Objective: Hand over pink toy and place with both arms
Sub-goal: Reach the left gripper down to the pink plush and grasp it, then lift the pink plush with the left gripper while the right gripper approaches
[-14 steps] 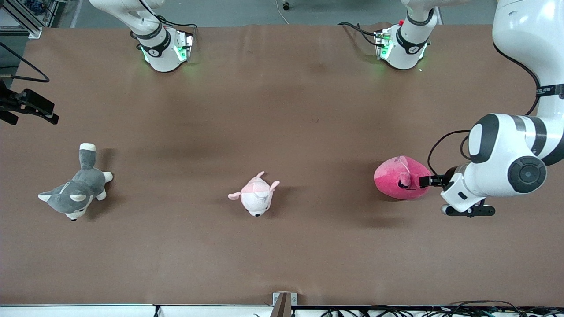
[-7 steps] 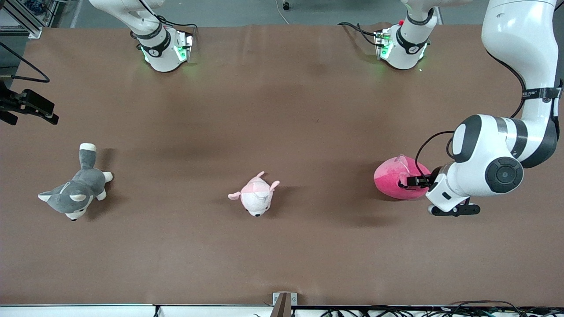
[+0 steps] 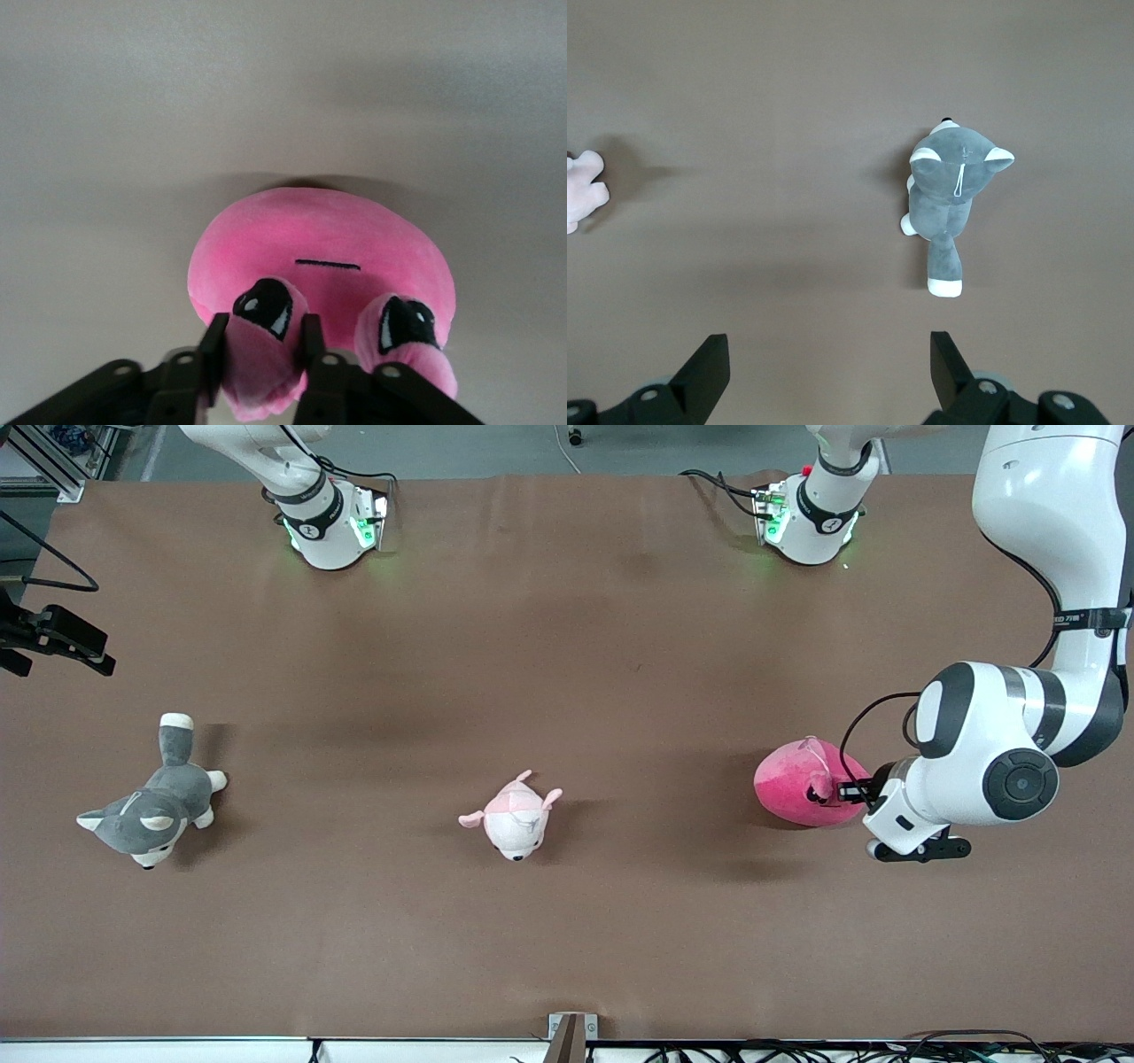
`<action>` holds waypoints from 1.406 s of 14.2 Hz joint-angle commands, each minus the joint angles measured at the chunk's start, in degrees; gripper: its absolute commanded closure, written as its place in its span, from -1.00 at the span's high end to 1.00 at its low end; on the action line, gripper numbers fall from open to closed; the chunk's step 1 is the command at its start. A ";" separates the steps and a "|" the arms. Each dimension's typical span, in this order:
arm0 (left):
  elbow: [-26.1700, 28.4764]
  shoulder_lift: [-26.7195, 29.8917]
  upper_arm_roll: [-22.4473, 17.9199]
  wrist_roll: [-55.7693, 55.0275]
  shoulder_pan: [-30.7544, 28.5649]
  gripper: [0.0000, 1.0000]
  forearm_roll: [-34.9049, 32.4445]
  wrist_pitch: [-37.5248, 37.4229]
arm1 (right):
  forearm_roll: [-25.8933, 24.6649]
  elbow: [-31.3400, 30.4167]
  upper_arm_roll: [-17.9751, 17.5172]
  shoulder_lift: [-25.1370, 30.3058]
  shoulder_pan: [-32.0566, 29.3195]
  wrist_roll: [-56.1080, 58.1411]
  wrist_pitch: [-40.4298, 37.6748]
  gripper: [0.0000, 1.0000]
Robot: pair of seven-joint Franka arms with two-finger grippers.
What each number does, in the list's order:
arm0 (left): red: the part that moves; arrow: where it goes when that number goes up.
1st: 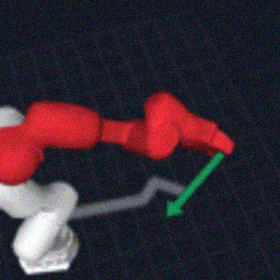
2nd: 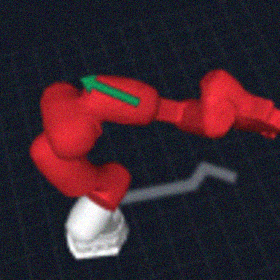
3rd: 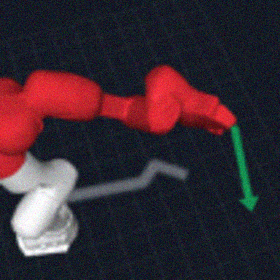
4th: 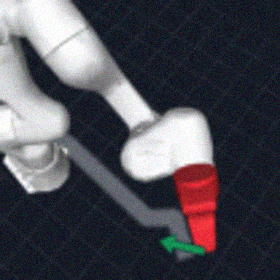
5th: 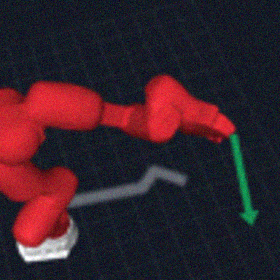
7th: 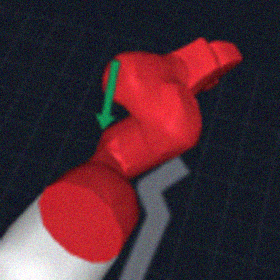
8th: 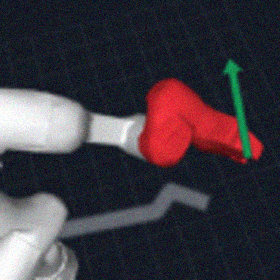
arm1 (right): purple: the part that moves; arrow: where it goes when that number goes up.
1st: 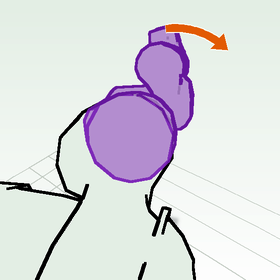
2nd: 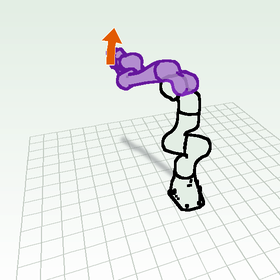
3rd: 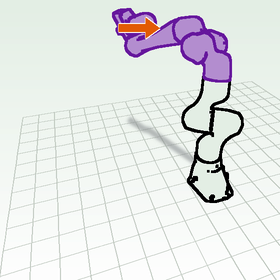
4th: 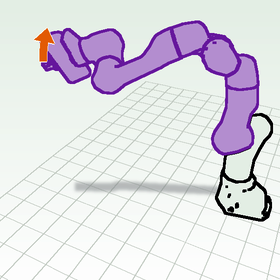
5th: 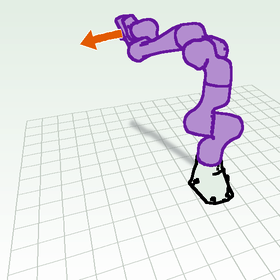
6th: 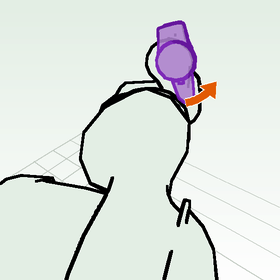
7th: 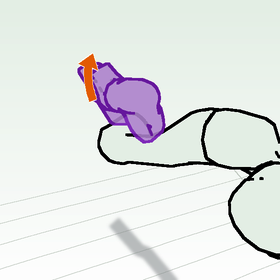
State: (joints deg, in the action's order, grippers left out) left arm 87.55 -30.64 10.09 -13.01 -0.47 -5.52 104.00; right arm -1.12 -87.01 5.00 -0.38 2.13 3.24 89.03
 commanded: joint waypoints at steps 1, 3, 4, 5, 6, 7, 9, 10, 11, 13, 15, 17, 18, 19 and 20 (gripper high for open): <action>0.17 0.32 0.19 -2.27 0.65 -1.00 -0.98 -0.28 | -1.08 -0.35 -0.34 0.73 -0.46 -0.25 0.18 1.00; -0.10 1.20 0.28 -2.37 0.56 -1.00 -0.02 -0.64 | -0.91 -0.35 -0.34 0.73 -0.81 -0.16 0.09 1.00; -0.18 2.07 0.28 -2.28 0.65 -1.00 0.16 -0.73 | -0.82 -0.18 -0.43 0.73 -1.77 0.19 0.09 1.00; -0.45 3.04 0.45 -2.20 1.34 -1.00 0.34 -0.81 | -0.56 -0.17 -0.43 0.73 -2.22 0.28 0.18 1.00; -0.62 3.83 1.32 -2.54 1.61 -1.00 1.12 -0.81 | -0.55 -0.17 -0.43 0.73 -2.05 0.28 0.18 1.00; -1.50 4.62 2.29 -2.98 1.79 -1.00 2.35 -0.90 | -0.55 -0.17 -0.34 0.73 -1.87 0.28 0.18 1.00; -3.86 5.42 5.01 -6.48 1.88 -1.00 4.63 -2.21 | -0.55 -0.17 -0.26 0.73 -1.87 0.28 0.18 1.00; -4.83 5.42 6.59 -8.76 1.88 -1.00 5.25 -2.22 | -0.55 -0.17 -0.26 0.73 -1.87 0.28 0.18 1.00; -5.89 5.42 8.17 -11.48 1.96 -1.00 5.43 -2.22 | -0.55 -0.17 -0.26 0.73 -1.96 0.28 0.18 1.00; -6.86 5.33 11.60 -18.77 3.36 -1.00 5.70 -2.22 | -0.55 -0.17 -0.26 0.73 -1.87 0.28 0.18 1.00; -10.63 5.33 12.58 -27.72 7.57 -1.00 5.87 -2.57 | -0.55 -0.17 -0.26 0.73 -1.69 0.37 0.09 1.00; -13.00 5.33 12.93 -32.67 10.30 -1.00 6.92 -3.45 | -0.64 -0.17 -0.17 0.73 -1.17 0.37 0.00 1.00; -13.97 5.33 12.93 -33.13 11.18 -1.00 8.06 -3.71 | -0.73 -0.17 -0.17 0.73 -1.08 0.37 0.09 1.00; -15.03 5.33 12.85 -33.13 12.24 -1.00 9.29 -3.71 | -0.90 -0.17 -0.17 0.73 -0.99 0.28 0.09 1.00; -16.61 5.07 12.85 -33.83 13.73 -1.00 9.82 -3.54 | -0.99 -0.17 -0.17 0.73 -0.82 0.37 0.09 1.00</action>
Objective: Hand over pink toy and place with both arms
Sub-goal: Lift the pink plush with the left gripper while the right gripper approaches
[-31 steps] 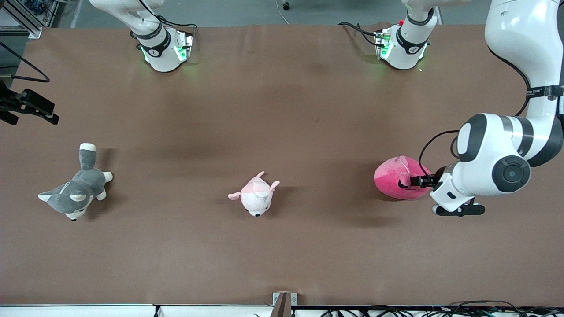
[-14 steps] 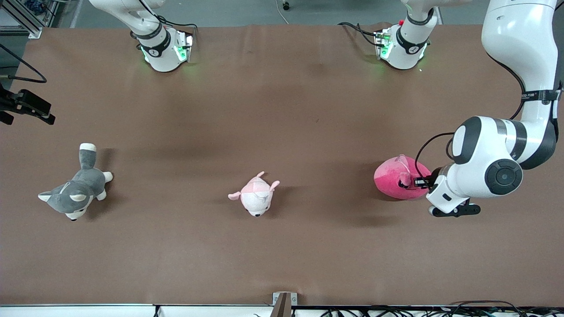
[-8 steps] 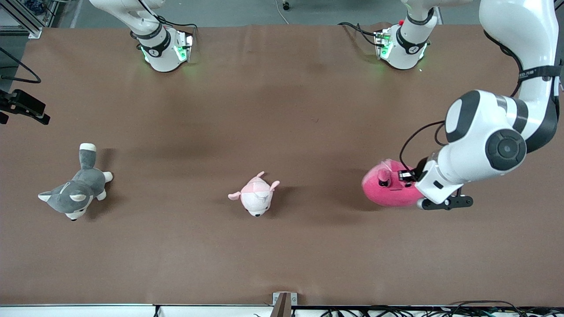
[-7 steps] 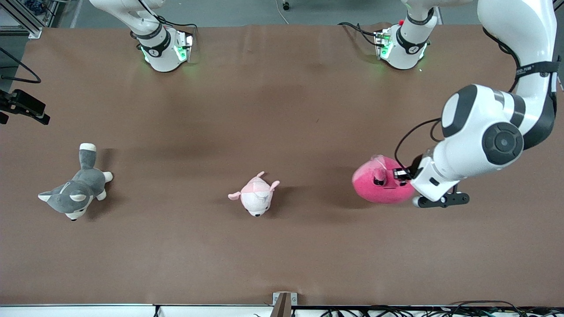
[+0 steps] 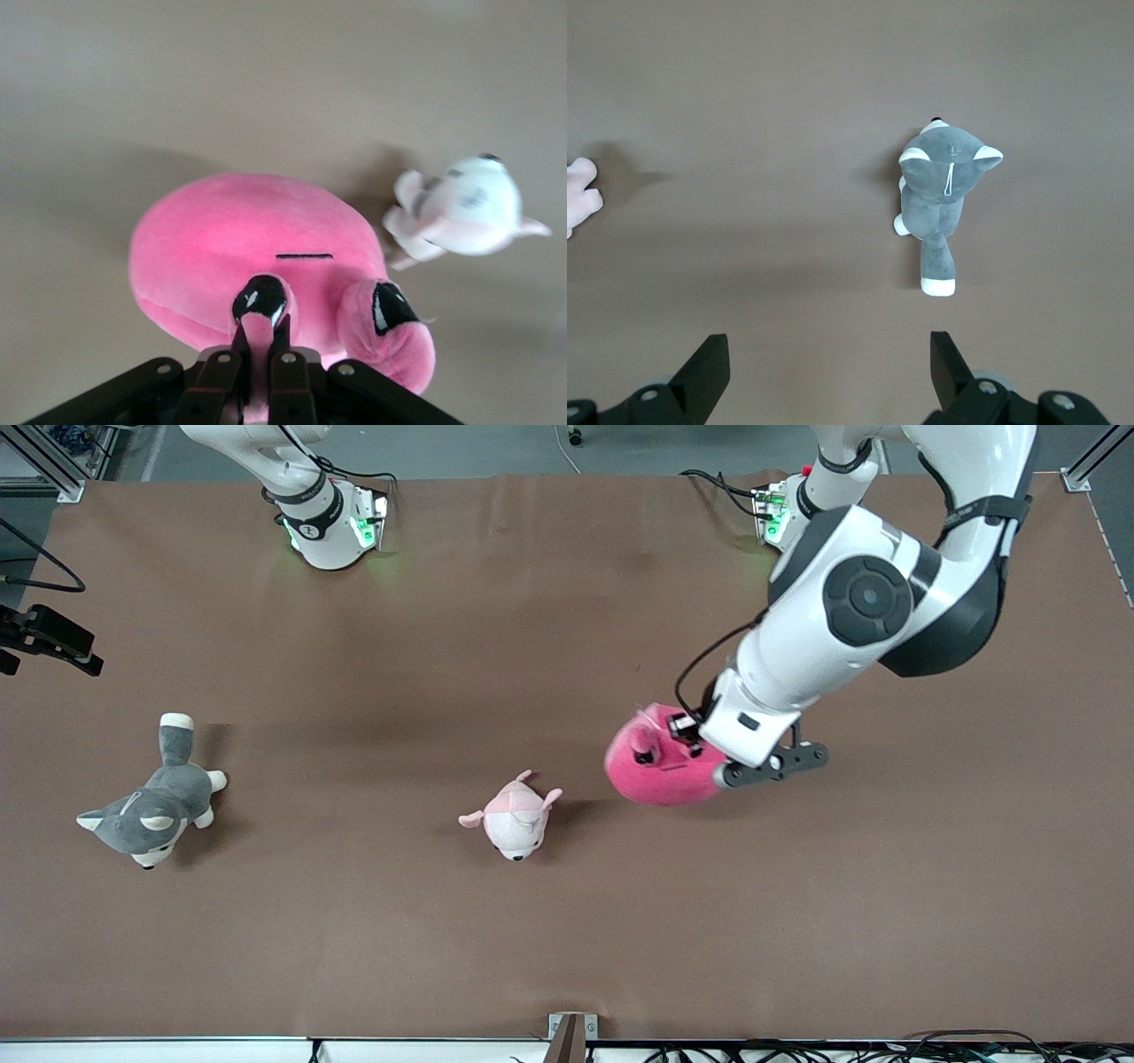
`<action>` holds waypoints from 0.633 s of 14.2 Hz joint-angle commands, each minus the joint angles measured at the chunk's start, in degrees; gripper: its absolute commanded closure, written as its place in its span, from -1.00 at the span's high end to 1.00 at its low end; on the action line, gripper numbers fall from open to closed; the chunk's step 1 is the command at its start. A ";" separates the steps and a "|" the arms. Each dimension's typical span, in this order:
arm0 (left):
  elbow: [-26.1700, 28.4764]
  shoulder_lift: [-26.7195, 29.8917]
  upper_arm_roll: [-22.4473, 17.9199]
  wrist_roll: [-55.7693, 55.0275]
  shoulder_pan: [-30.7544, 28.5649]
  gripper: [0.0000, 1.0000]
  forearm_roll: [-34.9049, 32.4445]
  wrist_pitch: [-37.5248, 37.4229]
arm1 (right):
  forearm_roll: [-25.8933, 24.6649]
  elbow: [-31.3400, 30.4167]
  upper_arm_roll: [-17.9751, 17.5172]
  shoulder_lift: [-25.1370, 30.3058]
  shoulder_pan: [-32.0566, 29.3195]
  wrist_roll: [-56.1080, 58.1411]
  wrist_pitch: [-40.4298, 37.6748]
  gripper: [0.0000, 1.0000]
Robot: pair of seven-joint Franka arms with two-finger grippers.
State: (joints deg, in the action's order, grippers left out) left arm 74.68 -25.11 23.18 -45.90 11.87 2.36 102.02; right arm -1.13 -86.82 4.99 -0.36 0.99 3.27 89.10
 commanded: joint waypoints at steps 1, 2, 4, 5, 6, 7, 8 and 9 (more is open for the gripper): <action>-5.05 -0.82 -0.41 -2.94 3.14 -1.00 1.95 -1.22 | -0.98 -0.37 -0.07 0.71 0.24 0.33 0.02 1.00; -6.37 -1.17 -0.50 -5.14 4.99 -1.00 1.95 -0.17 | -0.90 -0.37 -0.16 0.62 -0.19 0.33 0.02 1.00; -7.09 -1.70 -0.41 -7.78 7.54 -1.00 2.56 3.08 | -0.81 -0.37 -0.34 0.62 -0.72 0.33 0.02 1.00; -7.09 -1.70 -0.41 -8.41 8.77 -1.00 2.74 4.57 | -0.81 -0.37 -0.34 0.62 -0.72 0.33 0.02 1.00; -7.18 -1.79 -0.41 -8.67 10.09 -1.00 2.83 5.55 | -0.89 -0.37 -0.34 0.62 -0.46 0.33 0.02 1.00; -7.18 -1.87 -0.50 -8.68 11.32 -1.00 2.83 7.12 | -0.90 -0.37 -0.34 0.62 -0.11 0.33 -0.07 1.00; -7.26 -2.75 -0.41 -8.76 12.72 -1.00 2.83 8.70 | -0.55 -0.37 -0.34 0.54 0.85 0.25 -0.07 1.00; -7.61 -3.19 -0.50 -8.85 14.04 -1.00 2.83 10.02 | -0.46 -0.37 -0.34 0.45 1.73 0.16 0.02 1.00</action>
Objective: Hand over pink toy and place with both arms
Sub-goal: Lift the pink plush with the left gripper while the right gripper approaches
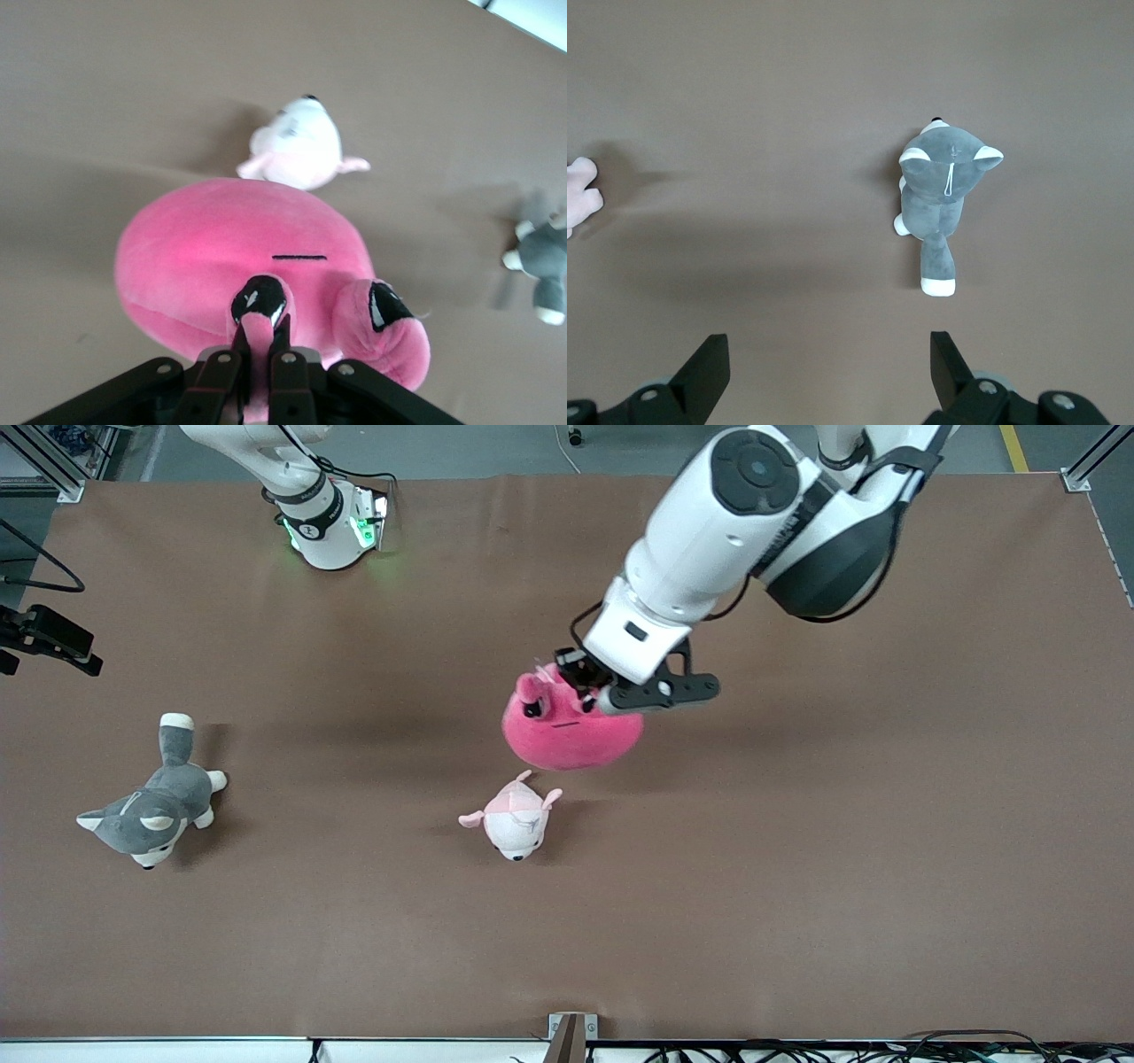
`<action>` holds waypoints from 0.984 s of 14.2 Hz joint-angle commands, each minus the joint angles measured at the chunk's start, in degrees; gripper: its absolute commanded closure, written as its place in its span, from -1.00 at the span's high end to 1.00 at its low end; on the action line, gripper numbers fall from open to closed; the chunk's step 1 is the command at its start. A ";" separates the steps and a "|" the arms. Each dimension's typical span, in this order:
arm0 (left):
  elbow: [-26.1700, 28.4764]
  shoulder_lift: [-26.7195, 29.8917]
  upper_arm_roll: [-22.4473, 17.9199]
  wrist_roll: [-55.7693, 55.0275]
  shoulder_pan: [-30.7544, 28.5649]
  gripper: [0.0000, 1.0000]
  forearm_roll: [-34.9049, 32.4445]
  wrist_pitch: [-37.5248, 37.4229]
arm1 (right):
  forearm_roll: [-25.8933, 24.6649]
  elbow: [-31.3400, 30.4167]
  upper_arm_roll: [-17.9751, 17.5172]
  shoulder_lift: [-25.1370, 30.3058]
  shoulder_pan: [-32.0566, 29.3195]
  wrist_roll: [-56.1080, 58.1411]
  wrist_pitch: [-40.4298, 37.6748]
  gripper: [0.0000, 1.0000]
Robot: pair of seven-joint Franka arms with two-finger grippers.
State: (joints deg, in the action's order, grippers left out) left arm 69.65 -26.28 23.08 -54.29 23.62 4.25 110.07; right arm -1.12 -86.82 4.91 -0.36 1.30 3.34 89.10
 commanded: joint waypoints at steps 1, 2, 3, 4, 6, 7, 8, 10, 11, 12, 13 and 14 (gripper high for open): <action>-2.85 -2.71 -0.49 -0.47 3.53 -1.00 0.94 3.12 | 0.15 -0.37 -0.26 -0.07 2.38 -0.53 0.11 1.00; -2.94 -3.07 -0.50 -0.47 3.80 -1.00 0.94 4.09 | 1.37 -0.37 -0.26 -0.43 3.52 -0.53 0.11 1.00; -2.94 -3.25 -0.23 -0.47 4.24 -1.00 0.94 5.49 | 3.99 -0.37 -0.26 -0.69 3.97 -0.62 0.20 1.00; -2.94 -3.51 -0.32 -0.56 5.29 -1.00 1.02 6.38 | 7.24 -0.37 -0.26 -1.30 3.97 -0.53 0.11 0.98; -2.94 -3.95 -0.58 -1.86 6.70 -1.00 1.29 7.79 | 14.70 -0.46 -0.17 -3.06 3.97 -0.53 0.20 0.68; -2.94 -4.13 -0.58 -2.75 7.14 -1.00 1.46 7.97 | 17.44 -0.54 -0.26 -3.94 4.15 -0.53 0.20 0.60; -2.94 -4.13 -0.58 -3.10 7.84 -1.00 1.46 8.06 | 19.03 -0.54 -0.26 -4.64 5.02 -0.53 0.29 0.53; -2.94 -4.13 -0.67 -4.33 8.37 -1.00 1.46 8.32 | 21.06 -0.63 -0.26 -5.52 7.65 -0.79 1.42 0.46; -2.94 -4.13 -0.67 -4.51 8.37 -1.00 1.46 8.58 | 21.50 -0.63 -0.26 -5.96 9.23 -2.28 2.74 0.43; -2.94 -4.21 -0.67 -4.69 8.46 -1.00 1.46 9.19 | 22.20 -0.63 -0.26 -6.49 11.07 -4.81 4.49 0.43; -2.94 -4.39 -0.67 -4.86 8.81 -1.00 1.46 9.72 | 22.91 -0.72 -0.26 -6.93 13.27 -7.10 6.07 0.43; -2.94 -4.48 -0.85 -5.47 9.51 -1.00 1.29 9.99 | 22.91 -0.72 -0.26 -7.46 15.20 -9.04 6.87 0.43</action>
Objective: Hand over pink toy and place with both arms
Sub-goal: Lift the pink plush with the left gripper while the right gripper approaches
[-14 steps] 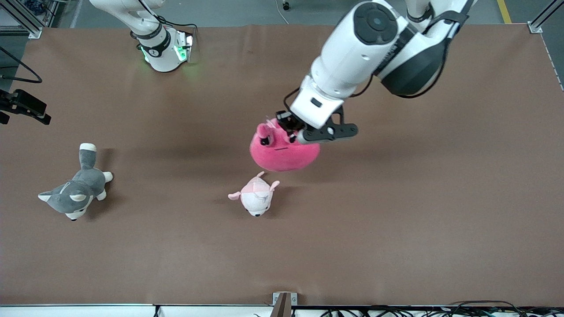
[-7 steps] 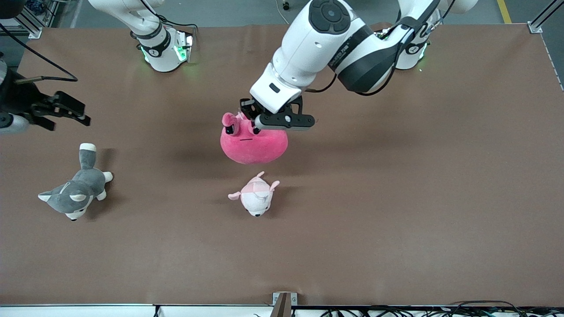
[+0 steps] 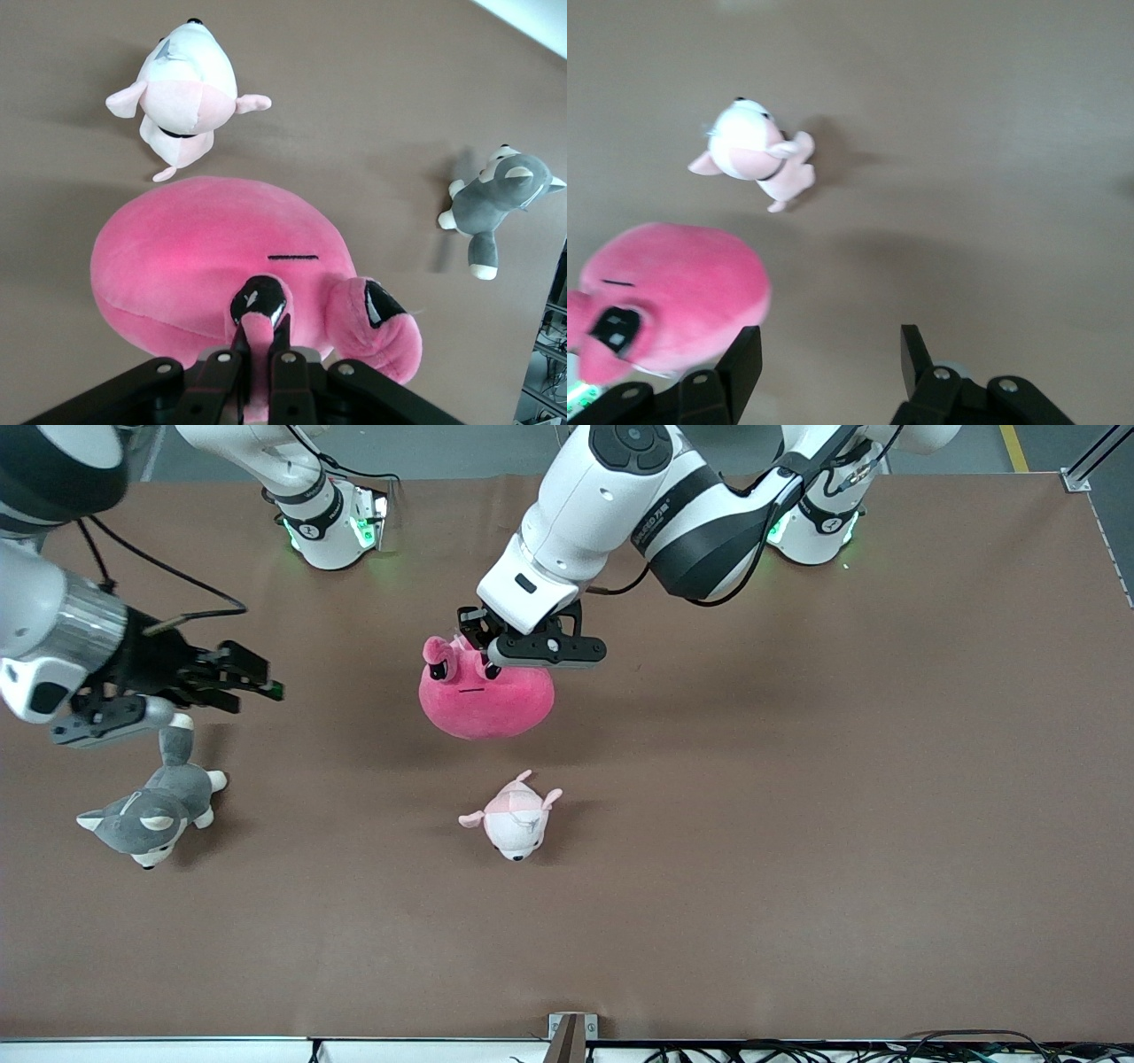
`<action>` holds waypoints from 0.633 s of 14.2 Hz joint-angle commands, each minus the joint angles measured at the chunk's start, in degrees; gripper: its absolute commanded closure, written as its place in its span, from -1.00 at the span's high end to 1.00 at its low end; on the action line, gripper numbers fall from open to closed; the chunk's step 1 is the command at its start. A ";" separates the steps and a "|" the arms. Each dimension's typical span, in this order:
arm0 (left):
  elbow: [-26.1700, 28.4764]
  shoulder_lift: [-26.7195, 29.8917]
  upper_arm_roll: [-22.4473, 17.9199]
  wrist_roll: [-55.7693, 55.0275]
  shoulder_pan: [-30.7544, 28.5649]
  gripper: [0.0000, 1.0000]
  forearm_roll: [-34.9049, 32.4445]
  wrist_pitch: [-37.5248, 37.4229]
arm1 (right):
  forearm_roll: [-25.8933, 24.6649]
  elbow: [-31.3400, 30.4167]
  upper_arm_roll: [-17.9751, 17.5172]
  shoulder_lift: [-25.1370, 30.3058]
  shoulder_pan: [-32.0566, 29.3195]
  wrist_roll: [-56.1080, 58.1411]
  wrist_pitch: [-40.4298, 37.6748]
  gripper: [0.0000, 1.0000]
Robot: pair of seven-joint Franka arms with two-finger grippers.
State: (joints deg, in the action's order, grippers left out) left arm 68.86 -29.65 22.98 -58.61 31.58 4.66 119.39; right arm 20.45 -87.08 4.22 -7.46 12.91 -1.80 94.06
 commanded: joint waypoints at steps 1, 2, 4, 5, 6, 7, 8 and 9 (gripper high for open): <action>-2.07 -1.28 -0.74 -1.50 1.64 -1.00 0.88 1.02 | 1.44 -0.46 0.44 -0.71 5.09 -5.83 2.70 0.43; -2.07 -1.46 -0.74 -1.59 1.64 -1.00 0.88 1.02 | 1.52 -0.46 0.44 -1.06 6.58 -7.42 3.75 0.44; -2.07 -1.46 -0.74 -1.59 1.73 -1.00 0.88 1.02 | 1.53 -0.46 0.53 -1.67 10.36 -11.63 5.86 0.44; -2.07 -1.46 -0.74 -1.59 1.73 -1.00 0.88 1.02 | 1.61 -0.46 0.44 -1.94 11.42 -12.96 6.30 0.44; -2.07 -1.46 -0.74 -1.59 1.73 -1.00 0.88 1.02 | 1.70 -0.46 0.44 -2.20 12.22 -13.14 6.57 0.44; -2.07 -1.46 -0.74 -1.59 1.73 -1.00 0.88 1.02 | 1.70 -0.80 0.44 -2.29 12.75 -13.15 6.31 0.44; -2.07 -1.46 -0.74 -1.68 1.73 -1.00 0.88 1.02 | 1.70 -1.15 0.44 -2.29 12.92 -13.15 5.78 0.44; -2.07 -1.46 -0.74 -1.68 1.73 -1.00 0.88 1.02 | 1.70 -1.94 0.44 -2.38 13.27 -13.23 5.69 0.45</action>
State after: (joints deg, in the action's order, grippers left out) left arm 68.82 -30.34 22.87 -59.61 32.48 4.66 120.25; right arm 20.97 -87.47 4.13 -10.10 25.69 -14.43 99.83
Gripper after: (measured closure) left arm 0.907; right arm 0.278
